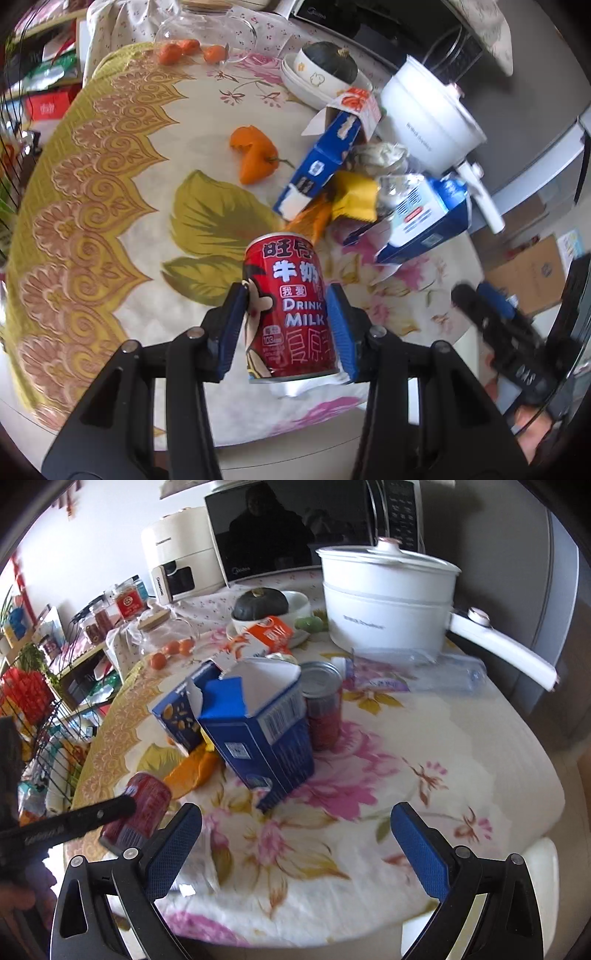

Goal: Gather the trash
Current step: 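Grasp the torn blue milk carton with the right gripper while the left gripper holds the can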

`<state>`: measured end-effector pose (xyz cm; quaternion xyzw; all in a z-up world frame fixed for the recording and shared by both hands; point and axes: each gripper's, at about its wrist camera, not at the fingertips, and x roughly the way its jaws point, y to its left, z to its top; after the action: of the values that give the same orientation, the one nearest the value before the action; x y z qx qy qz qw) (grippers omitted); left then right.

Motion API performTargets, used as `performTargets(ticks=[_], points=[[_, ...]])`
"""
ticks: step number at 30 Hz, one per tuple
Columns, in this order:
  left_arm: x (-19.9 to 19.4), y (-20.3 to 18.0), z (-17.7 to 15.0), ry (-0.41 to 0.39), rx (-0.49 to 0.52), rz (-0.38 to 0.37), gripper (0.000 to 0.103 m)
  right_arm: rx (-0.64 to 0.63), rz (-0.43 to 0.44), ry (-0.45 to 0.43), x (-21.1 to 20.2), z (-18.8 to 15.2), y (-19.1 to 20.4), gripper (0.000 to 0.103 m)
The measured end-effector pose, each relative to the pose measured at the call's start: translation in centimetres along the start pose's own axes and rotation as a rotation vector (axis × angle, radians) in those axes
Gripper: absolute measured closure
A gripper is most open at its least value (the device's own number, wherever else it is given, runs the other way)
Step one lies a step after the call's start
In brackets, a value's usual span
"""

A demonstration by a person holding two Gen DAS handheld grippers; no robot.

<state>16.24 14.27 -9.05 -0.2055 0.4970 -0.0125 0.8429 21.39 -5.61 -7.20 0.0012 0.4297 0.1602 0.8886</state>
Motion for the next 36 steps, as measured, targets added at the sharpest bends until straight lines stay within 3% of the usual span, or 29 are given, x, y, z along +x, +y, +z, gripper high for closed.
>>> performTargets(ticks=[3,6,12,25,30,36], points=[[1.2,0.1,-0.7,0.051,0.053,0.027,0.055,0.003,-0.002,-0.003,1.2,0.1,0.7,0.0],[2.5,0.3,-1.3,0.096,0.105,0.06,0.046,0.004,-0.002,0.003,1.8,0.2,0.9,0.0],[4.5,0.8,-1.4,0.159,0.1,0.075,0.047,0.043,0.01,0.016,2.0,0.2,0.0,0.0],[0.9,1.3,-0.2,0.003,0.066,0.05,0.048,0.026,0.025,-0.018,2.5,0.7,1.0,0.0],[0.6,1.4,-0.6,0.004,0.091,0.068,0.048,-0.021,-0.057,-0.09,4.2,1.7,1.8,0.0],[0.7,1.8,-0.8,0.023,0.096,0.076,0.048,-0.054,-0.064,-0.137,5.8,2.4,2.0,0.0]])
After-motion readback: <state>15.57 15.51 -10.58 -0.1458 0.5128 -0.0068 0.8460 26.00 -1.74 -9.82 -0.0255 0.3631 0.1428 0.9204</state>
